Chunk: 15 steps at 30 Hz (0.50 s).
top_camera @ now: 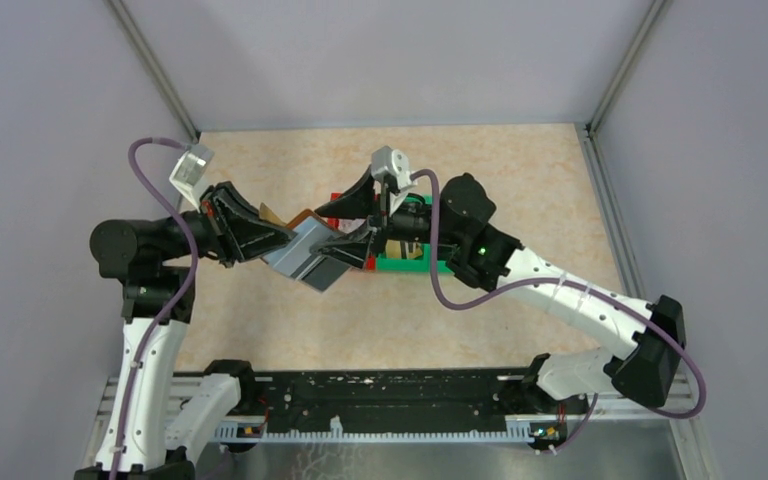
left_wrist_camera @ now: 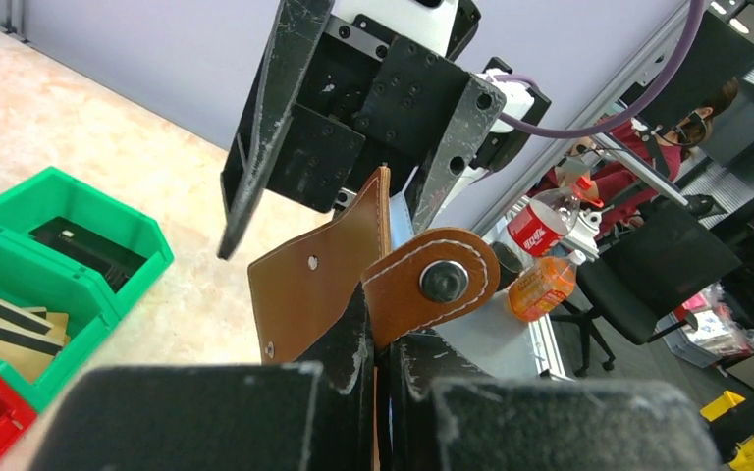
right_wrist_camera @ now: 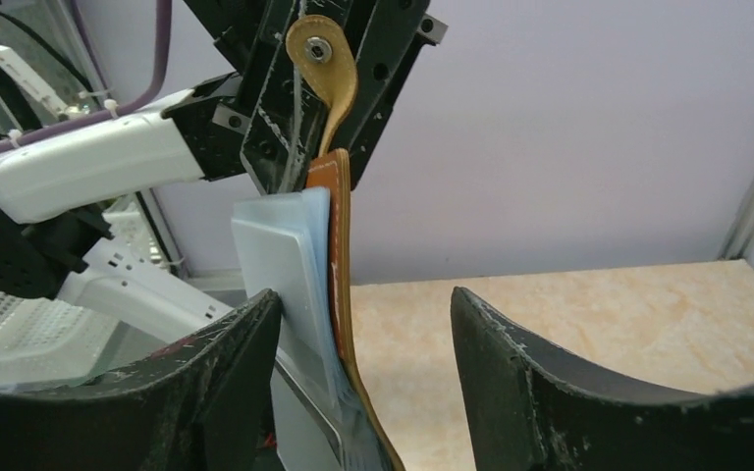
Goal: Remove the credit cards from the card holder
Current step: Remove the credit card from the card holder.
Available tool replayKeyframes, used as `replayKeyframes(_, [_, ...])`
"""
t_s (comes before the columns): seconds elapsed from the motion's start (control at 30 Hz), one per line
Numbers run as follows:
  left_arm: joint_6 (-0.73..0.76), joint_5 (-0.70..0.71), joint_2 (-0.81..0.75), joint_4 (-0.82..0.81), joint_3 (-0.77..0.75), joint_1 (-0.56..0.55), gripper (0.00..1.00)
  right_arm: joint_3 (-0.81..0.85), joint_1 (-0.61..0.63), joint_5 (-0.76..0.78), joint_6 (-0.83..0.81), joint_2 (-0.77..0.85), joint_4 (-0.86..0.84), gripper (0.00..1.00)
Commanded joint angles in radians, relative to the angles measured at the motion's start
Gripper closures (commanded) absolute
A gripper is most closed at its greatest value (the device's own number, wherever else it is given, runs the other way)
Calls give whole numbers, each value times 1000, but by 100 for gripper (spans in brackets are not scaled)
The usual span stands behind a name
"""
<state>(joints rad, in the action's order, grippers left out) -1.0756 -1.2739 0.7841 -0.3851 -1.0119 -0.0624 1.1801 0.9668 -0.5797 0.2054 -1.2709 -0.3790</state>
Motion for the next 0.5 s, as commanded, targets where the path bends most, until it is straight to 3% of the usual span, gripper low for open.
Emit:
replayKeyframes(0.0, [-30,-22,-13,-64,11,4,100,81,12,-73,26,-37,-16,42])
replayKeyframes(0.07, [-25,-24,-16,-63,11,4,100,84,12,-89,39,-46,-12,57])
replayKeyframes(0.17, [5,-21,-18,-44,5,4,100,84,12,-100,61,-56,-13,95])
replayKeyframes(0.2, [28,-15,-19,-22,2,4,100,84,12,-107,71,-59,-17,100])
replayKeyframes(0.27, [120,19,-20,62,-19,4,94,81,12,-126,93,-62,-21,100])
replayKeyframes(0.37, [295,104,-14,257,-86,4,64,90,12,-145,97,-66,24,100])
replayKeyframes(0.47, [373,162,-10,317,-123,4,37,117,6,-118,78,-65,133,100])
